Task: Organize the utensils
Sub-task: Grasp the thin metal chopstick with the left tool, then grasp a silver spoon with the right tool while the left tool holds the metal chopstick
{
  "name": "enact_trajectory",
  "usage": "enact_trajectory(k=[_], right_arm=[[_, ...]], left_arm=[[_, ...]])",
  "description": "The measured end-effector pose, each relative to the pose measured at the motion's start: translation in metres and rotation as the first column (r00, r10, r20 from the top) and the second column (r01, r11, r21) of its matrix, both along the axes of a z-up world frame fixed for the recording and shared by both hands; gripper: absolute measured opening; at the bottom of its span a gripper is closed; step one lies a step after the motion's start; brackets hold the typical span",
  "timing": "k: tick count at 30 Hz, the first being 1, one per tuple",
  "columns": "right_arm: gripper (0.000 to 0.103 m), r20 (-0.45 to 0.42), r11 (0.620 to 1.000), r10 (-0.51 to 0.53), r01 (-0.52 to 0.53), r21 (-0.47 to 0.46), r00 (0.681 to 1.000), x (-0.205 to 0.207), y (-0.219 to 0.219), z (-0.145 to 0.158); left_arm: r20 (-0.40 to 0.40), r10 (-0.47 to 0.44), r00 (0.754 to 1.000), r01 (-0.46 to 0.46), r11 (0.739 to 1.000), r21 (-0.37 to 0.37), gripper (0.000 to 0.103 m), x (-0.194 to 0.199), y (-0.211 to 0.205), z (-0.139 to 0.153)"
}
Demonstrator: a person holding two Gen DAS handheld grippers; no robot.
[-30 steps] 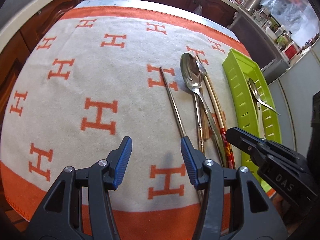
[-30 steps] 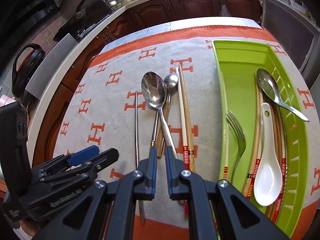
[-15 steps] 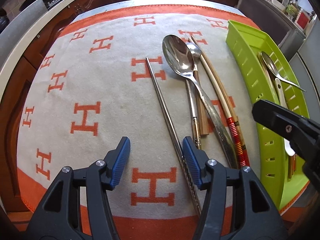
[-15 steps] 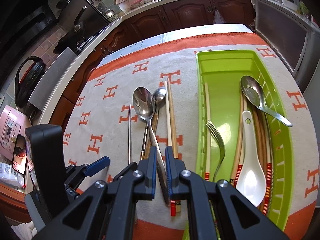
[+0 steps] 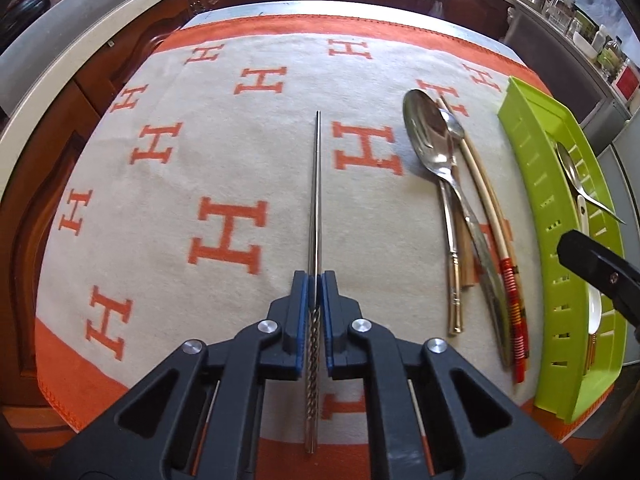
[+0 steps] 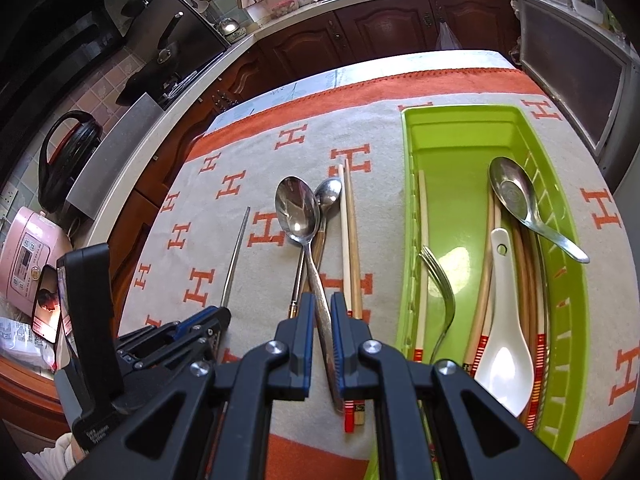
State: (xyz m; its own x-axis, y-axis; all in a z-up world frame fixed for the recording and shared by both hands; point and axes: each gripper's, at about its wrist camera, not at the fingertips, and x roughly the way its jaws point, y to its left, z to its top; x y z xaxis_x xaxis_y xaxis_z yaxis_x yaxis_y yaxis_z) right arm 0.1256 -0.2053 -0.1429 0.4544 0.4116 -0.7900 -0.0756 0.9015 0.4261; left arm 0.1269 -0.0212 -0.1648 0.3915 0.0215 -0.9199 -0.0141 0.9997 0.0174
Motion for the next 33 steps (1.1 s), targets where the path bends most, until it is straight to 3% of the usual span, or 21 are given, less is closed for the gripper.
enact_trajectory(k=[3,5,7,9,10,13,14,20,25,28,33], right_arm=[[0.008,-0.005,1.000,0.023,-0.023,-0.010,1.000,0.003,0.007,-0.002],[0.008,-0.005,0.999,0.045,-0.045,-0.025,0.999,0.005,0.012,-0.002],[0.008,-0.008,0.997,0.064,-0.064,-0.039,0.998,0.009,0.017,-0.003],[0.008,-0.017,0.995,0.086,-0.087,-0.050,0.996,0.016,0.022,-0.005],[0.008,-0.027,0.994,0.097,-0.098,-0.056,0.995,0.020,0.025,-0.007],[0.008,-0.066,0.989,0.140,-0.143,-0.042,0.988,0.031,0.030,-0.014],[0.008,-0.082,0.987,0.152,-0.156,-0.040,0.985,0.034,0.031,-0.017],[0.008,-0.175,0.972,0.231,-0.234,0.003,0.957,0.054,0.031,-0.032],[0.013,-0.229,0.942,0.308,-0.329,-0.059,0.923,0.064,0.041,-0.032],[0.017,-0.262,0.902,0.376,-0.415,-0.117,0.889,0.069,0.051,-0.033],[0.019,-0.340,0.804,0.505,-0.576,-0.149,0.793,0.079,0.064,-0.040]], left_arm=[[-0.003,0.011,1.000,-0.011,1.000,0.027,0.021,0.003,0.003,0.000],[0.003,0.039,0.999,-0.039,0.998,0.056,0.042,0.005,0.007,-0.001],[0.003,0.049,0.999,-0.050,0.998,0.037,0.045,0.010,0.013,-0.002],[-0.006,0.048,0.999,-0.048,0.999,0.004,0.044,0.014,0.017,-0.003],[-0.005,0.038,0.999,-0.038,0.999,-0.003,0.038,0.015,0.018,-0.002],[0.003,-0.001,1.000,0.001,1.000,-0.007,0.008,0.016,0.014,-0.001],[0.003,-0.008,1.000,0.008,1.000,-0.011,0.004,0.016,0.014,-0.001],[-0.006,-0.028,1.000,0.027,0.996,-0.080,0.004,0.017,0.022,-0.001],[-0.020,-0.027,0.999,0.024,0.990,-0.136,0.004,0.018,0.031,-0.002],[-0.025,-0.032,0.999,0.028,0.988,-0.150,0.004,0.018,0.033,-0.002],[-0.037,-0.030,0.999,0.022,0.983,-0.184,0.004,0.018,0.039,-0.002]])
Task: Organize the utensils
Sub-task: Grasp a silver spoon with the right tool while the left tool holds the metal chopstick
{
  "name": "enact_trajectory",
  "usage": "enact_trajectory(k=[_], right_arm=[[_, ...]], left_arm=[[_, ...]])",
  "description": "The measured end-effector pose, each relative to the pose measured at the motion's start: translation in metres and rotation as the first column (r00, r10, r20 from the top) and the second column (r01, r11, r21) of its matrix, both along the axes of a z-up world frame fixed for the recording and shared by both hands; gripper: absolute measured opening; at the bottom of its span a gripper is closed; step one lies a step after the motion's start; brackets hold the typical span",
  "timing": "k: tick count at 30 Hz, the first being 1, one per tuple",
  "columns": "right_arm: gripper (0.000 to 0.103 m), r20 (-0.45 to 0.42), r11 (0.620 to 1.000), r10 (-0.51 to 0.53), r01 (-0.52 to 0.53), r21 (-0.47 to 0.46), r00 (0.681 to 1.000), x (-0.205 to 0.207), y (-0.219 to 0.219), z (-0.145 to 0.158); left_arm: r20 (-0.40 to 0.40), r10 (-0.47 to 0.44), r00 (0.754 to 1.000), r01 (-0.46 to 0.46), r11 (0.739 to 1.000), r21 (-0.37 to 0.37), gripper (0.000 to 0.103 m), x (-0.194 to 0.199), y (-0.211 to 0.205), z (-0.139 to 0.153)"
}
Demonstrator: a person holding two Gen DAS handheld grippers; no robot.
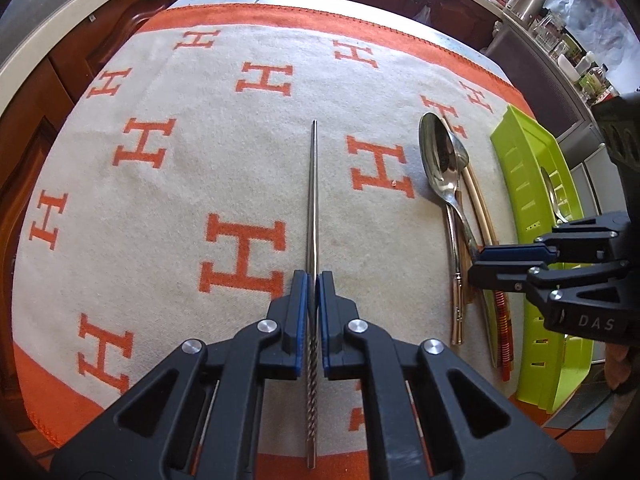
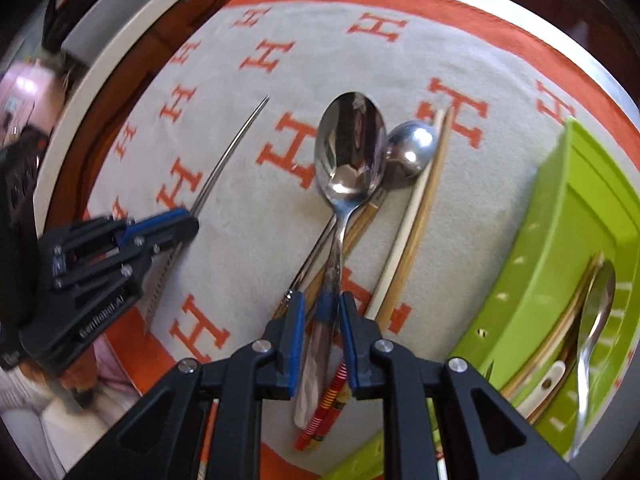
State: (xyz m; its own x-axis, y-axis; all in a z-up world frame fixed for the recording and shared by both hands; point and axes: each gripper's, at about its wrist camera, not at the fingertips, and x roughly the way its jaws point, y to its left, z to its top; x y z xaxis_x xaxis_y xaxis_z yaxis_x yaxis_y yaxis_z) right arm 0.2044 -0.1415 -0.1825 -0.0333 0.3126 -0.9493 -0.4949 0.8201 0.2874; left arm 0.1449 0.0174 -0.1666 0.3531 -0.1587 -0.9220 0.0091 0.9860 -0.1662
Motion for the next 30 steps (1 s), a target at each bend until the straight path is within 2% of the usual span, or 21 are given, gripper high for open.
enact_trajectory(k=[5,9,11,12,17,22,26,30], right_arm=[[0.026,-0.044,0.999,0.036,-0.037,-0.001,0.998,0.013,0.003,-0.005],[0.026,-0.019,1.000,0.020,-0.020,0.000,1.000,0.012,0.003,-0.004],[0.012,-0.014,1.000,-0.001,0.001,0.018,1.000,0.008,0.002,-0.002],[0.011,-0.011,1.000,-0.013,0.014,0.022,1.000,0.006,0.000,-0.001],[0.009,0.074,0.999,-0.034,0.034,-0.009,0.997,-0.017,0.001,0.005],[0.008,0.202,0.997,-0.018,0.032,-0.066,0.979,-0.038,0.008,0.012],[0.007,0.214,0.998,0.008,0.004,-0.056,0.977,-0.048,0.019,0.012],[0.007,0.206,0.999,-0.015,0.021,-0.025,0.978,-0.051,0.023,0.010]], left_arm=[[-0.005,0.002,1.000,-0.002,1.000,-0.020,0.004,0.001,0.003,-0.001],[-0.015,0.007,1.000,-0.007,0.999,-0.047,0.004,0.003,0.007,-0.001],[-0.018,0.007,1.000,-0.008,0.998,-0.059,0.004,0.003,0.008,-0.001],[-0.019,0.007,1.000,-0.008,0.998,-0.062,0.004,0.003,0.009,-0.002],[-0.018,0.008,1.000,-0.009,0.998,-0.062,0.004,0.004,0.009,-0.002],[-0.014,0.011,1.000,-0.012,0.998,-0.054,0.004,0.003,0.007,-0.002],[-0.012,0.015,1.000,-0.016,0.999,-0.050,0.004,0.002,0.006,-0.002],[-0.011,0.020,1.000,-0.020,0.999,-0.049,0.004,0.002,0.006,-0.002]])
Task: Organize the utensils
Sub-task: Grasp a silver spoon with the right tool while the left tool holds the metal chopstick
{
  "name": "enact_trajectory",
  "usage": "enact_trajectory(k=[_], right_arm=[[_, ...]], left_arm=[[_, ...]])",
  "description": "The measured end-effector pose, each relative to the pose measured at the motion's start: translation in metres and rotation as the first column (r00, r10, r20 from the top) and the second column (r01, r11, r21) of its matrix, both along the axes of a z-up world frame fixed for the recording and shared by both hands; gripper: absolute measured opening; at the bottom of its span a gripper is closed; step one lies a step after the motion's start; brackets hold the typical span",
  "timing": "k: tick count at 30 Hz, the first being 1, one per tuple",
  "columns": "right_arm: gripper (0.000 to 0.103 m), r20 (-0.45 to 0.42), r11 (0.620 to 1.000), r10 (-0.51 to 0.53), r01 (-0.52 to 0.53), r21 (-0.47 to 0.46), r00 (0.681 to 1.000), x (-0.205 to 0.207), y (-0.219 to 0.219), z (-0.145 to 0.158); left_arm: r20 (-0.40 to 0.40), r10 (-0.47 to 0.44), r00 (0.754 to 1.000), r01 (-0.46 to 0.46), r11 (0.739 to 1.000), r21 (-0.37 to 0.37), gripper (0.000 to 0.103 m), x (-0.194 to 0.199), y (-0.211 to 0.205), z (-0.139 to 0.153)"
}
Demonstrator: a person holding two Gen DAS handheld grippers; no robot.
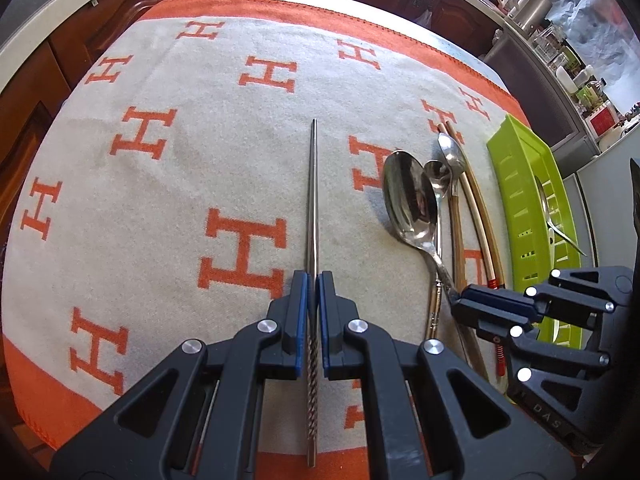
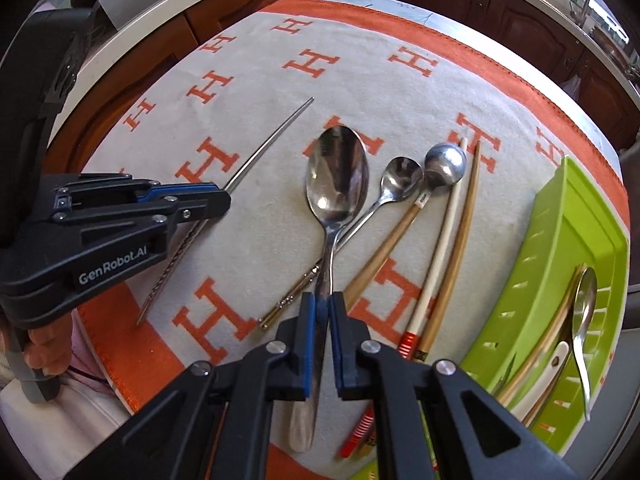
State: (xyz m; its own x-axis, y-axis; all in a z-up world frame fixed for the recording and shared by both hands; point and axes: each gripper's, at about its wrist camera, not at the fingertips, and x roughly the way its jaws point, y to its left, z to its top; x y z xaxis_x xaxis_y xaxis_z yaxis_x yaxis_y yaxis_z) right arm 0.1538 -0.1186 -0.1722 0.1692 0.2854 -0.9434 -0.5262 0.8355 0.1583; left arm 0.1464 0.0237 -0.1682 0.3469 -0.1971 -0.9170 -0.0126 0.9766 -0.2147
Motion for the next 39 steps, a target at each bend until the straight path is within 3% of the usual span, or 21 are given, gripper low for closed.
enact_trajectory(k=[9,13,17,24,26,31,36,39], right_arm=[[0.007,-0.102,0.983,-0.057,0.074,0.168,0.993,0.014,-0.012,-0.005],[0.008,-0.086,0.986,-0.041,0.054,0.160,0.995,0.025,-0.017,-0.006],[0.020,-0.126,0.985,0.030,-0.008,0.172,0.992,0.036,-0.018,-0.014],[0.019,-0.120,0.978,0.115,-0.091,0.189,0.986,0.036,-0.015,-0.014],[0.011,-0.136,0.976,0.107,-0.078,0.202,0.985,0.033,-0.015,-0.016],[0.009,-0.014,0.991,0.075,-0.073,0.116,0.997,0.011,-0.006,-0.006],[0.002,0.136,0.996,0.084,-0.087,0.018,0.987,-0.016,0.008,0.007],[0.003,0.153,0.995,0.102,-0.102,-0.006,0.983,-0.020,0.014,0.007]], left_arm=[[-0.003,0.000,1.000,-0.001,1.000,-0.007,0.004,-0.002,0.000,0.000],[-0.004,-0.002,1.000,0.002,1.000,-0.011,0.004,-0.003,0.001,0.000],[-0.006,-0.006,1.000,0.006,1.000,-0.017,0.004,-0.003,0.002,-0.001],[-0.006,-0.007,1.000,0.006,1.000,-0.019,0.004,-0.003,0.002,-0.001],[-0.005,-0.007,1.000,0.006,1.000,-0.017,0.004,-0.003,0.002,-0.001],[-0.004,-0.008,1.000,0.008,1.000,-0.015,0.004,-0.002,0.001,-0.001],[-0.003,0.000,1.000,0.000,1.000,-0.021,0.004,-0.003,0.001,-0.001],[-0.002,0.000,1.000,0.000,1.000,-0.014,0.004,-0.003,0.000,-0.001]])
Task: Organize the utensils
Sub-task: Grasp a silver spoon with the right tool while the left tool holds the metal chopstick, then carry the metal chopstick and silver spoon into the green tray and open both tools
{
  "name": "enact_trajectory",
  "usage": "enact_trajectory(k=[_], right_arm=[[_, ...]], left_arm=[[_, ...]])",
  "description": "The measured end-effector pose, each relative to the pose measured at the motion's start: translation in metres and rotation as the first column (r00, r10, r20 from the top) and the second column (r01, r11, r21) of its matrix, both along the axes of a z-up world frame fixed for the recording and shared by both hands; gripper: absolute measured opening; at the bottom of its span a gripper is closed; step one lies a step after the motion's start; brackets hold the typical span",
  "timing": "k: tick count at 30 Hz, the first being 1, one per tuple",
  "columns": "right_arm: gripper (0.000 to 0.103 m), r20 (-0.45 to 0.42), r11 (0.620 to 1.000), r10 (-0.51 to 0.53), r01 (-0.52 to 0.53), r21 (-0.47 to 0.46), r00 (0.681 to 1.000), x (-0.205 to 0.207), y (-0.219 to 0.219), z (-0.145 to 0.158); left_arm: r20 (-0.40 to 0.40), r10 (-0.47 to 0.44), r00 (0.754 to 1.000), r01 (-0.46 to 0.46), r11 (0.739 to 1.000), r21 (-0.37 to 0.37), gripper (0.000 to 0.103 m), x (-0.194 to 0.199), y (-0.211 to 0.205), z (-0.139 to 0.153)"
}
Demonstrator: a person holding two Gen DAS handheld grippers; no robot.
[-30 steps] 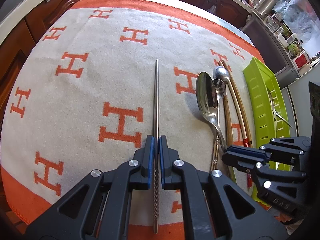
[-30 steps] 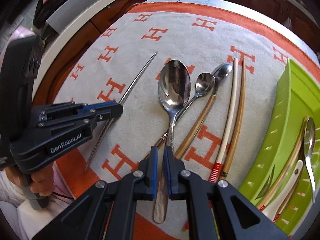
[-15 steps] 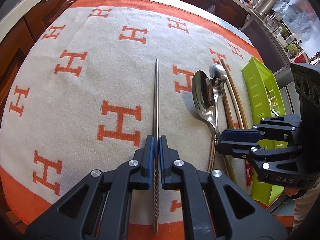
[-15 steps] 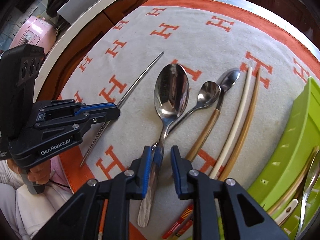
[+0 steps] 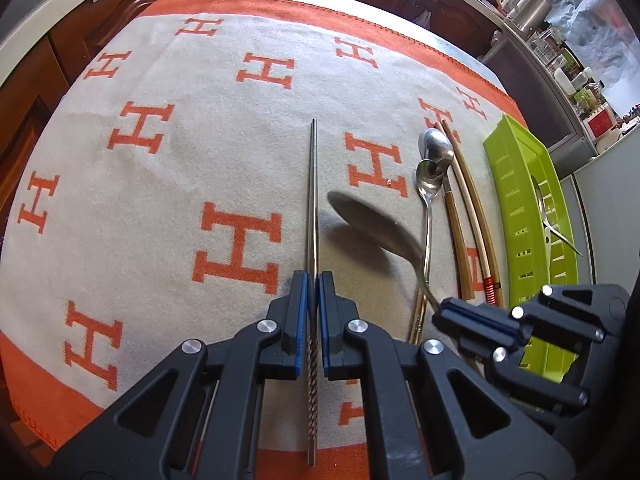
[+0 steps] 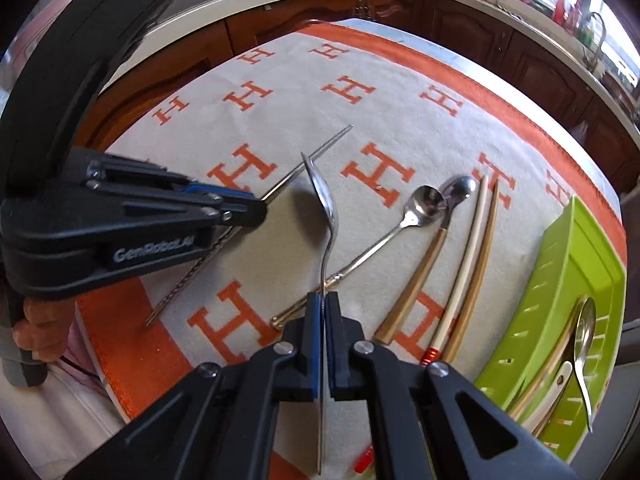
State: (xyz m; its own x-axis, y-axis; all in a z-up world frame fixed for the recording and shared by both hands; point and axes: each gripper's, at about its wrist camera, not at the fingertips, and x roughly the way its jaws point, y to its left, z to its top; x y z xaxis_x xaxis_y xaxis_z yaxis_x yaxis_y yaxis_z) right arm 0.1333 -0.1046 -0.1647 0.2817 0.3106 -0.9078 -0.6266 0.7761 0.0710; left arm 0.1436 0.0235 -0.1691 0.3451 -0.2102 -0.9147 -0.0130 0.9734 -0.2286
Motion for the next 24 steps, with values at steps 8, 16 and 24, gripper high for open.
enact_trajectory(k=[8,16,24], right_arm=[[0.004,-0.032,0.999,-0.033,0.033,-0.008,0.999,0.003,0.004,-0.012],[0.002,-0.081,0.990,-0.124,0.129,0.060,0.989,0.003,-0.009,-0.009],[0.002,-0.164,0.908,-0.326,0.357,0.222,0.931,-0.003,-0.053,0.011]], left_arm=[[-0.003,0.002,1.000,-0.002,1.000,-0.007,0.004,-0.001,0.001,0.000],[0.014,-0.004,1.000,0.004,1.000,-0.015,0.004,-0.004,0.000,0.000],[0.053,0.016,0.998,-0.013,0.999,-0.051,0.003,-0.012,-0.001,0.019]])
